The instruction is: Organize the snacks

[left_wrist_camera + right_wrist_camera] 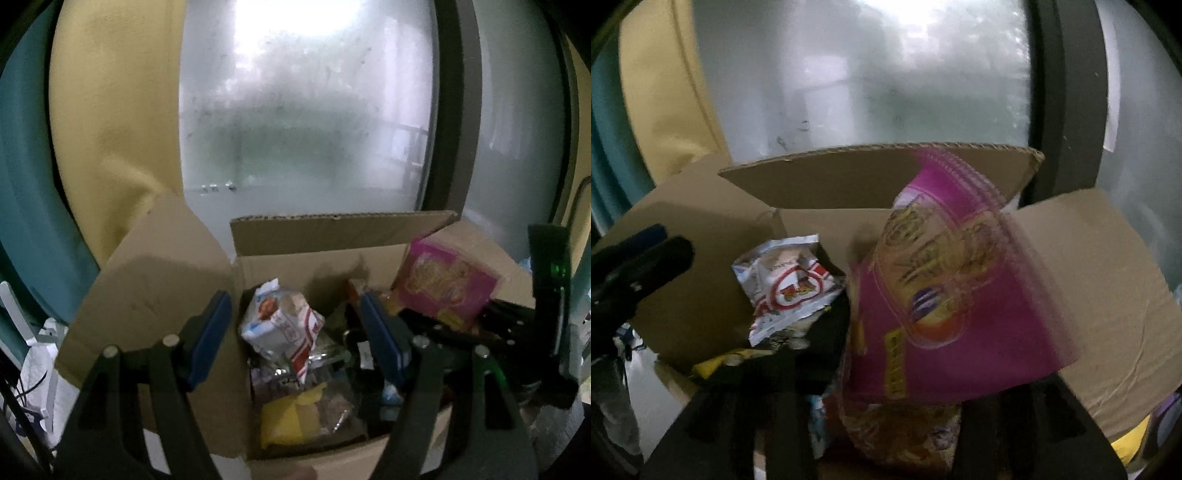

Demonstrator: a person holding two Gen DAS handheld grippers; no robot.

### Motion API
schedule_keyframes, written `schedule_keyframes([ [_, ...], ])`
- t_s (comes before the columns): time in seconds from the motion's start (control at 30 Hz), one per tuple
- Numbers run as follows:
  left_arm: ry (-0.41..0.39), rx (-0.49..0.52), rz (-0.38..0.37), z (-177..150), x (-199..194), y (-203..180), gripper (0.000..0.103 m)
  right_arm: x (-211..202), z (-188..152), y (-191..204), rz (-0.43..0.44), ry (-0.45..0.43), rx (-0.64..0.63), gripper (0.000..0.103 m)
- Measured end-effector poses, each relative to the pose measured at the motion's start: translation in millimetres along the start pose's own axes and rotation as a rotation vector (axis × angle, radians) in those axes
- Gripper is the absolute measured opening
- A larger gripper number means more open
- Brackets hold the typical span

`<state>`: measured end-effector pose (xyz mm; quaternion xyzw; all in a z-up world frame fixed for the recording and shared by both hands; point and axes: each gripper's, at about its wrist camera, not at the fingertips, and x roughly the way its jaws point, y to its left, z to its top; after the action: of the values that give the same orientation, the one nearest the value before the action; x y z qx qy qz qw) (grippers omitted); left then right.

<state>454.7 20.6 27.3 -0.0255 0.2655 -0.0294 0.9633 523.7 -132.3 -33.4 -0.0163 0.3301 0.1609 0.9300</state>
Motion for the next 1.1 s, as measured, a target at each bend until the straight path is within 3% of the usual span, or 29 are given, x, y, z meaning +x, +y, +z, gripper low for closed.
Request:
schedule_keyframes([
  [0.03, 0.0, -0.001, -0.004, 0, -1, 0, 0.073, -1, -1, -2, -0.005, -0.001, 0.003, 0.069],
  [0.07, -0.001, -0.002, -0.004, 1, -2, -1, 0.073, -3, -1, -1, -0.009, -0.004, 0.004, 0.074],
  [0.3, -0.004, 0.003, -0.017, -1, -15, -8, 0.073, -31, 0, -3, -0.034, -0.035, -0.009, 0.075],
  [0.63, -0.043, 0.031, -0.031, -10, -64, -23, 0.074, -86, -9, 3, -0.049, -0.083, -0.029, 0.075],
  [0.77, -0.059, 0.032, -0.049, -16, -84, -25, 0.085, -107, -18, 9, -0.05, -0.102, -0.039, 0.075],
  [1.1, -0.106, 0.06, -0.076, -53, -157, -39, 0.089, -176, -53, 22, -0.029, -0.15, -0.07, 0.075],
])
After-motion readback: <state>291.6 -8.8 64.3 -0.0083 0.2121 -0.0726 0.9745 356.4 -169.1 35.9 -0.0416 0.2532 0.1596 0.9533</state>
